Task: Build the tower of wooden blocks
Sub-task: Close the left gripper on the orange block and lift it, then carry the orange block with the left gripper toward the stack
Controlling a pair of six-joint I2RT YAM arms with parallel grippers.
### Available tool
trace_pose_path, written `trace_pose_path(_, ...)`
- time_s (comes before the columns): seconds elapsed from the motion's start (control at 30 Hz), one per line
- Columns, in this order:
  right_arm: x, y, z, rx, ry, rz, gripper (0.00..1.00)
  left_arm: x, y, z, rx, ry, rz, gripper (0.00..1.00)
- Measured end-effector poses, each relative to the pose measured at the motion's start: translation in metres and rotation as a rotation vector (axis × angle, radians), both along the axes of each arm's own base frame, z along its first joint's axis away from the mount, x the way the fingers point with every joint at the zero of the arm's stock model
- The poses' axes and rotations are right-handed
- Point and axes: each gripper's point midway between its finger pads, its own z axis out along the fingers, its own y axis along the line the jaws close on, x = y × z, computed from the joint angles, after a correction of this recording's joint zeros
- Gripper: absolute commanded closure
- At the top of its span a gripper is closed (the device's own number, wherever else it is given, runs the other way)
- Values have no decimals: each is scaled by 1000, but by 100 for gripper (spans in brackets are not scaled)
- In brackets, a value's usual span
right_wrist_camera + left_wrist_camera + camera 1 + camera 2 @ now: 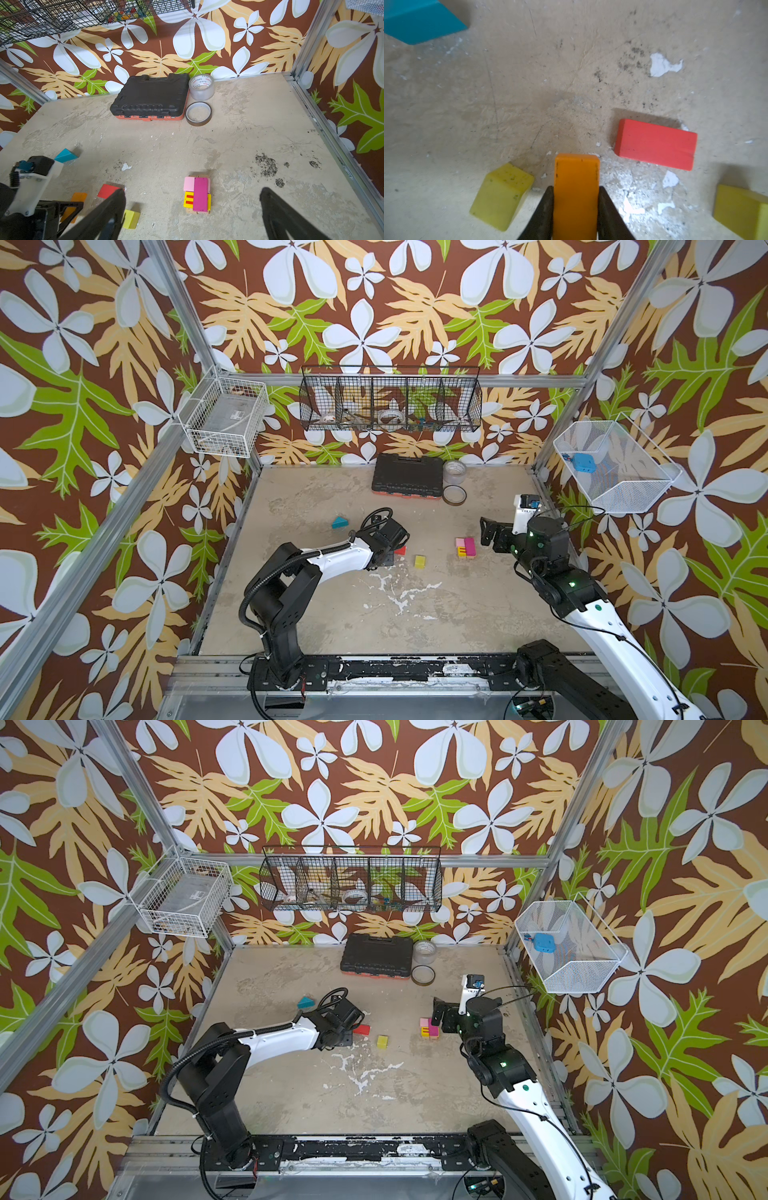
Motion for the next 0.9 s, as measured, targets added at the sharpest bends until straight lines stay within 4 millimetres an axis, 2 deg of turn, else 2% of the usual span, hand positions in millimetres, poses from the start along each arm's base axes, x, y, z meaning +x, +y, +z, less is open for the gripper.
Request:
trace_pose_path(0.17, 0, 0, 0, -1, 1, -1, 0, 4, 0, 45, -39, -56, 42, 97)
trace_pose_path(0.33, 0, -1, -2, -1, 2, -8, 0, 5, 1, 88, -66, -116, 77, 97)
trace_pose_path(0.57, 6, -4, -12, -15, 30, -33, 0, -6, 2, 130, -86, -175, 129, 97)
trace_pose_path(0.67, 11, -8, -21, -20, 61, -55, 0, -11, -12, 141, -72, -193, 127, 99)
trace_pose_path(0.73, 15, -14, -27, -12, 80, -79, 0, -14, -27, 146, -57, -202, 108, 99)
trace_pose_path(0.9, 22, -42, -47, 25, 137, -144, 0, -25, -81, 146, -34, -203, 37, 100)
